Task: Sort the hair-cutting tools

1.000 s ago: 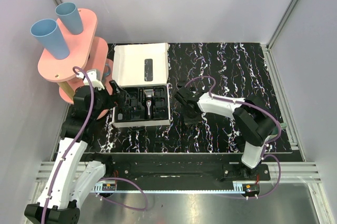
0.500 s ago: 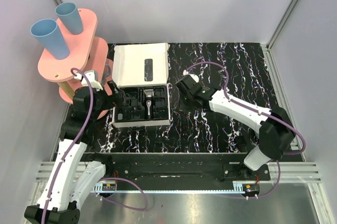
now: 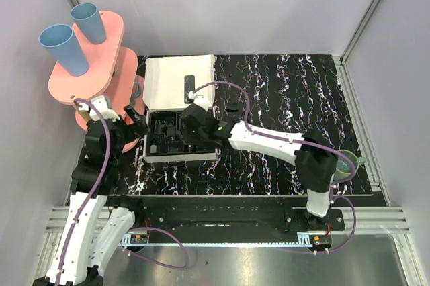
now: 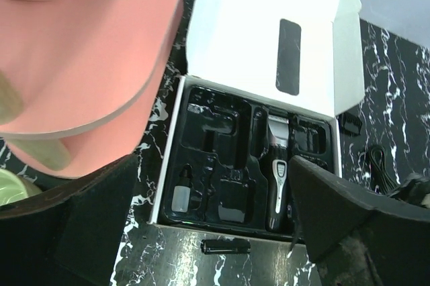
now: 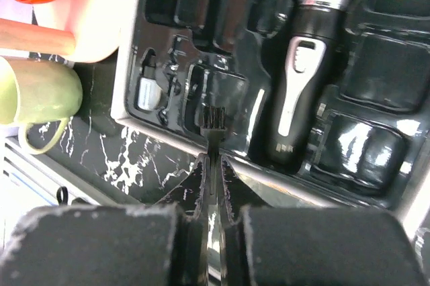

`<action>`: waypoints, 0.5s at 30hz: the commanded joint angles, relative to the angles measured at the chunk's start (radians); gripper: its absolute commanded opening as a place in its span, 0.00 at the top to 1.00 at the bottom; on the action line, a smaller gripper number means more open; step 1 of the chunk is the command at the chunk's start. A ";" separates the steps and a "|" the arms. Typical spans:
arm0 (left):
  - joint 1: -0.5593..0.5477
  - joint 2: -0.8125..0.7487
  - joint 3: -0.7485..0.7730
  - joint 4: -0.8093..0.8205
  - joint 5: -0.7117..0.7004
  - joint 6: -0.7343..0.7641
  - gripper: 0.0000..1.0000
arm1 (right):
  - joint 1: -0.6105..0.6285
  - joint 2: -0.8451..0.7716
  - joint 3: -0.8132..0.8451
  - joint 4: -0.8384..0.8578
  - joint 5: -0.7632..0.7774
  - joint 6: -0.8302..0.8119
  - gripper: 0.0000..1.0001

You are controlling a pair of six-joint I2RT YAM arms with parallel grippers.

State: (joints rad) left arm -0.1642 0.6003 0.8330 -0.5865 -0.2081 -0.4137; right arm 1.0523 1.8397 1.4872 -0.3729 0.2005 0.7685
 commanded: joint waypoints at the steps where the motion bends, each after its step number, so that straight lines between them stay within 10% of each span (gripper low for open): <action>1: 0.005 -0.031 0.008 0.011 -0.125 -0.028 0.01 | 0.044 0.093 0.094 0.141 0.073 0.044 1.00; 15: 0.005 -0.045 0.031 -0.072 -0.323 -0.091 0.01 | 0.112 0.315 0.280 0.195 0.220 0.081 1.00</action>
State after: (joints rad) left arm -0.1642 0.5701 0.8333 -0.6338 -0.3981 -0.4648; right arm 1.1542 2.1242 1.7027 -0.2260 0.3237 0.8211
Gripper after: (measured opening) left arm 0.988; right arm 0.066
